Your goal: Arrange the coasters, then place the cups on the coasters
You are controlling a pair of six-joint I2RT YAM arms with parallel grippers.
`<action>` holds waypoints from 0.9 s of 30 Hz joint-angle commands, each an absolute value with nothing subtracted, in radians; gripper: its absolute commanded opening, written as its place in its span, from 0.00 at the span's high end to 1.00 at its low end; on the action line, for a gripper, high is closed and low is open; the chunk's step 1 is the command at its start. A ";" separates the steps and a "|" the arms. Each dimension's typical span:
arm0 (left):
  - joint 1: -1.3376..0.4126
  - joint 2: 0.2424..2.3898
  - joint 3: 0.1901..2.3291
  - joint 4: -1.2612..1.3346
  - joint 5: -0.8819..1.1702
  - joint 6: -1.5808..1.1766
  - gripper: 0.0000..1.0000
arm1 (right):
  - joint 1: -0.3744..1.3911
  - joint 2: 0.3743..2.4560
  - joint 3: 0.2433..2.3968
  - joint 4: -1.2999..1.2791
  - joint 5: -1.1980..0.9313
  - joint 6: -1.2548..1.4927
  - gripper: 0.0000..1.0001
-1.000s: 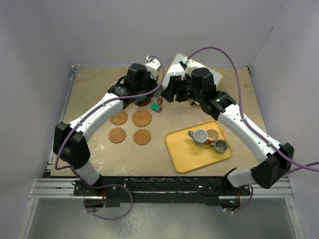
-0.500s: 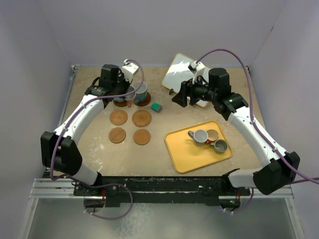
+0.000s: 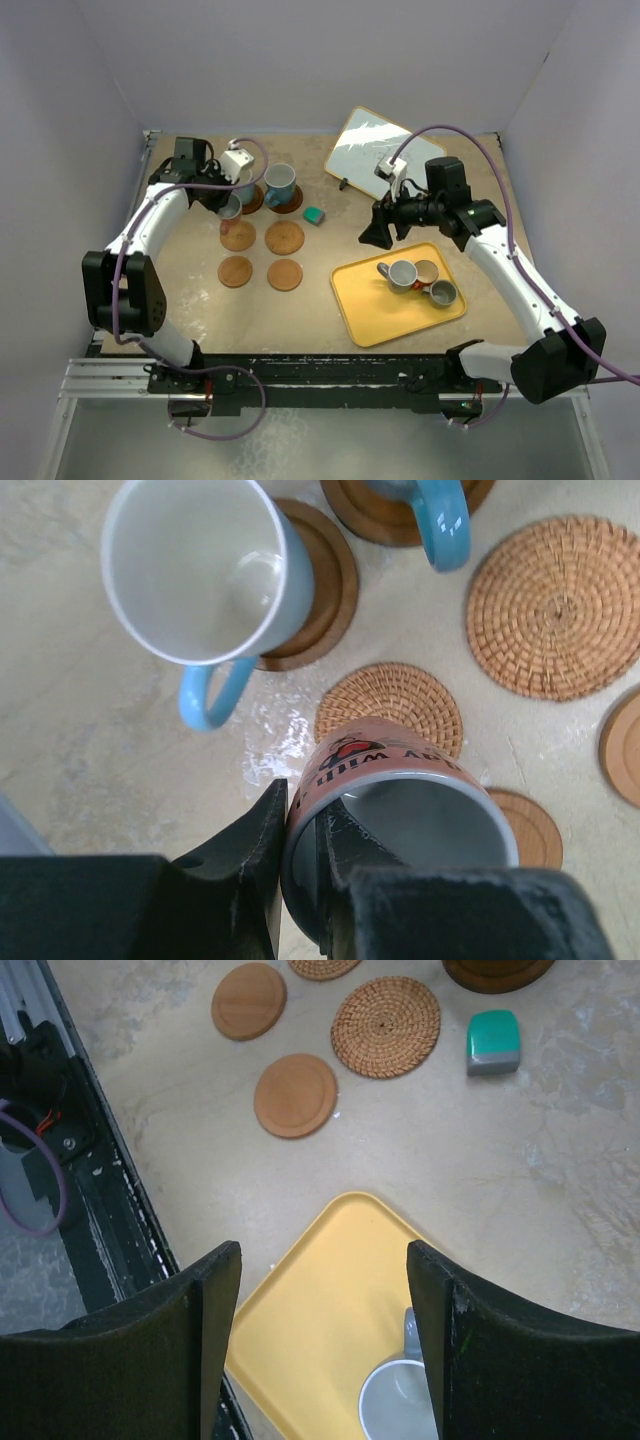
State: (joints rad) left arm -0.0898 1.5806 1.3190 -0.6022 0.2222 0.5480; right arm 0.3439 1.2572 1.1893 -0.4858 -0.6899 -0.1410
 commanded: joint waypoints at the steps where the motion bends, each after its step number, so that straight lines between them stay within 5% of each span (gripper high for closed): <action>1: -0.056 1.637 1.401 -0.648 0.371 0.655 0.97 | 0.332 1.217 1.186 -0.526 -0.770 -0.223 0.30; 27: -0.018 1.956 1.626 -0.882 0.454 0.810 0.97 | 0.303 1.216 1.203 -0.577 -0.783 -0.270 0.24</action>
State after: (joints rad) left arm -0.0254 1.9518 1.5627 -0.8604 0.3946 0.7723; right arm 0.3111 1.2175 1.1828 -0.5705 -0.7521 -0.2569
